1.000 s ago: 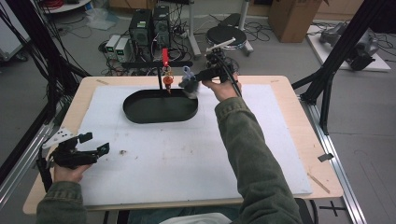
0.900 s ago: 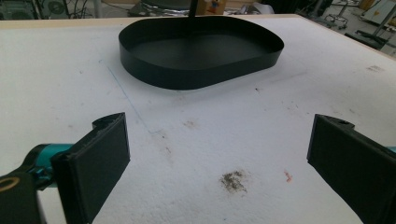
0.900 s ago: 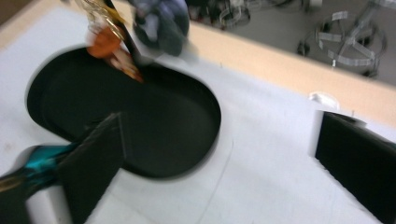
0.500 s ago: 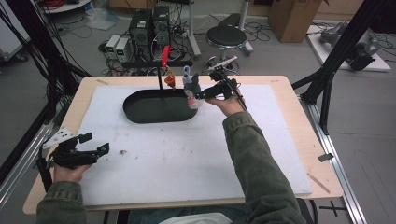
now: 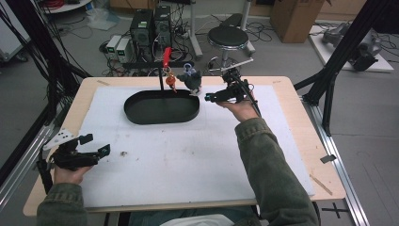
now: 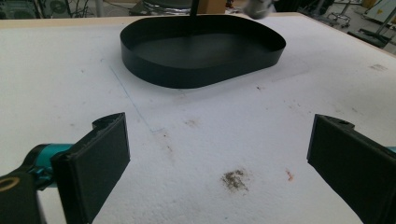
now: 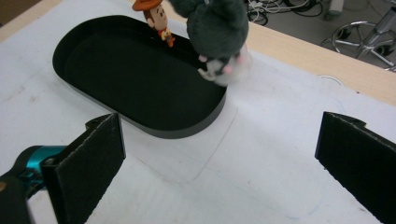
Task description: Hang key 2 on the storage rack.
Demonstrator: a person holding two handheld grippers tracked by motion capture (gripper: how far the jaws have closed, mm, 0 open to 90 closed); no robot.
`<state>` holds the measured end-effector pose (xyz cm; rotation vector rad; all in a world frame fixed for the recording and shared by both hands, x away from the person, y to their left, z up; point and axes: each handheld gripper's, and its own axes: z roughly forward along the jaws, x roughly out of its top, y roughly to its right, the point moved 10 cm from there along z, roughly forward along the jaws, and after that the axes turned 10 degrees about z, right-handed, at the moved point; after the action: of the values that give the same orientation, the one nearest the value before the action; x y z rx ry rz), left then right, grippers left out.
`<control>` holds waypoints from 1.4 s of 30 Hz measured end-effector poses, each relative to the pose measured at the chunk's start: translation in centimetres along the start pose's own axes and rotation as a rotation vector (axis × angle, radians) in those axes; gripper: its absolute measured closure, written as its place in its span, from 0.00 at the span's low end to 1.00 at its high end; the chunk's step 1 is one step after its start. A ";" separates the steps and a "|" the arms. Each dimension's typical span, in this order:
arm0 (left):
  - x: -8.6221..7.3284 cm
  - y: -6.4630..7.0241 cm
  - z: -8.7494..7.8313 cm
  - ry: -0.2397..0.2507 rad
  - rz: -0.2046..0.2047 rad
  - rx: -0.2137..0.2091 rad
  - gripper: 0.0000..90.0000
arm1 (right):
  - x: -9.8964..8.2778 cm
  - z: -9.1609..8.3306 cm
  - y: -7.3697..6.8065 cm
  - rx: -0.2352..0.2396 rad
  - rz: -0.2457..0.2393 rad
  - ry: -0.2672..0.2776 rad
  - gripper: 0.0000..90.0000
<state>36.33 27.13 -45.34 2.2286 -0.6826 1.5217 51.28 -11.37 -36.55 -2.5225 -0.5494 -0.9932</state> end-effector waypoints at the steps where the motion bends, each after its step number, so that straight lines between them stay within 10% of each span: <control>1: 0.0 0.0 0.0 -0.001 0.000 -0.001 0.07 | -0.1 -0.3 0.0 -0.007 -0.009 0.000 0.01; 16: -0.1 -0.1 0.0 -0.009 0.004 0.002 0.07 | -1.1 -3.4 1.2 -0.031 -0.038 0.053 0.01; 42: -0.5 0.2 0.0 -0.029 0.011 0.005 0.07 | -6.3 -6.5 6.0 -0.052 0.057 0.090 0.01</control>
<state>36.07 27.07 -45.78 2.2579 -0.7015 1.5004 46.30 -20.98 -37.77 -2.5092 -0.4280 -1.1065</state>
